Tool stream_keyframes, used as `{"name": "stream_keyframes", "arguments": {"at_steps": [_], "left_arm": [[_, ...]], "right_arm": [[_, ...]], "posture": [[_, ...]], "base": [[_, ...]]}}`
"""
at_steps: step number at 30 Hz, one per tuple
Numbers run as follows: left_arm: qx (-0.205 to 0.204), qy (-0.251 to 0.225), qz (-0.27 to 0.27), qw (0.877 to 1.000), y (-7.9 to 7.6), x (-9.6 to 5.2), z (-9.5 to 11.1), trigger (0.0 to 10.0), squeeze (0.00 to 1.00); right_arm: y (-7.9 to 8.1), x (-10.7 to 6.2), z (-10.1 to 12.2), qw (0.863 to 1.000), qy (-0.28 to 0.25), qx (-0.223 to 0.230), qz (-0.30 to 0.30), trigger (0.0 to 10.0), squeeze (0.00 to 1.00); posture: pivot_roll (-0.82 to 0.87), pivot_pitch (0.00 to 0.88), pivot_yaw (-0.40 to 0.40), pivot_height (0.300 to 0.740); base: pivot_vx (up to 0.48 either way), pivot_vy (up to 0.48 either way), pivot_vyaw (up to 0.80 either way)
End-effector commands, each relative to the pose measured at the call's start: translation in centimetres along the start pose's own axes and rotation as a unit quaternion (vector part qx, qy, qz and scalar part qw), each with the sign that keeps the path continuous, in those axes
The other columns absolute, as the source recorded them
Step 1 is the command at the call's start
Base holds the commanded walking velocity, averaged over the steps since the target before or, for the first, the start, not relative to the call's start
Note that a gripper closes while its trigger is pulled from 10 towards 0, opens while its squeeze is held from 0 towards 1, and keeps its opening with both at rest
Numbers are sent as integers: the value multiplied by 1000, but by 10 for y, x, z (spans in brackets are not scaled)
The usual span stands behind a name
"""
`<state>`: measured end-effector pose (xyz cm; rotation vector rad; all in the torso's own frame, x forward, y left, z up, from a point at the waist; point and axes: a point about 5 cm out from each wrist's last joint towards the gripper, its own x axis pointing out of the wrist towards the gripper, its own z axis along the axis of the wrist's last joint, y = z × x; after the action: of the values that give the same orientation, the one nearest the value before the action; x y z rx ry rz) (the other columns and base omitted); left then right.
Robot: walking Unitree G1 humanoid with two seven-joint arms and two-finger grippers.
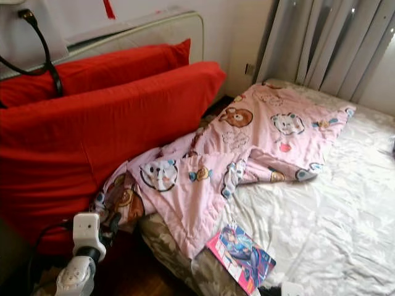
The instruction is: Clean up the room
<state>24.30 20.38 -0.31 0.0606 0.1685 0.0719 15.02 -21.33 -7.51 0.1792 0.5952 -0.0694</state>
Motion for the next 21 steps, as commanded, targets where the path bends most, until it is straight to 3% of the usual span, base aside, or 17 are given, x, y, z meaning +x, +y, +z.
{"name": "stream_keyframes", "arguments": {"at_steps": [1, 2, 3, 4, 7, 12, 21], "left_arm": [[1, -26, -19, 999, -8, 4, 9, 10000, 0], [-1, -31, -18, 999, -10, 4, 10, 10000, 0], [-1, -31, -18, 999, -10, 4, 10, 10000, 0], [-4, -37, -17, 999, -11, 4, 13, 10000, 0], [-6, -44, -18, 999, -12, 5, 16, 10000, 0], [1, -56, -12, 998, -5, 2, 20, 10000, 0], [5, -66, -20, 998, 2, -5, 24, 10000, 0]], "right_arm": [[14, 32, 72, 991, -130, -21, 27, 10000, 0], [22, 41, 98, 984, -171, -24, 38, 10000, 0], [22, 41, 98, 984, -171, -24, 38, 10000, 0], [27, 45, 113, 980, -195, -20, 41, 10000, 0], [30, 46, 116, 979, -200, -14, 39, 10000, 0], [40, 45, 112, 977, -213, 0, 27, 10000, 0], [31, 26, 87, 976, -217, -7, 3, 10000, 0]], "posture": [[-2, 0, -83, 740], [10, 0, -81, 740], [10, 0, -81, 740], [15, 0, -76, 740], [25, 0, -70, 740], [32, 0, -69, 740], [19, 0, -37, 740]], "base": [[0, 0, 0], [0, 0, 0], [0, 0, 0], [0, 0, 0], [0, 0, 0], [0, 0, 0], [0, 0, 0]]}}
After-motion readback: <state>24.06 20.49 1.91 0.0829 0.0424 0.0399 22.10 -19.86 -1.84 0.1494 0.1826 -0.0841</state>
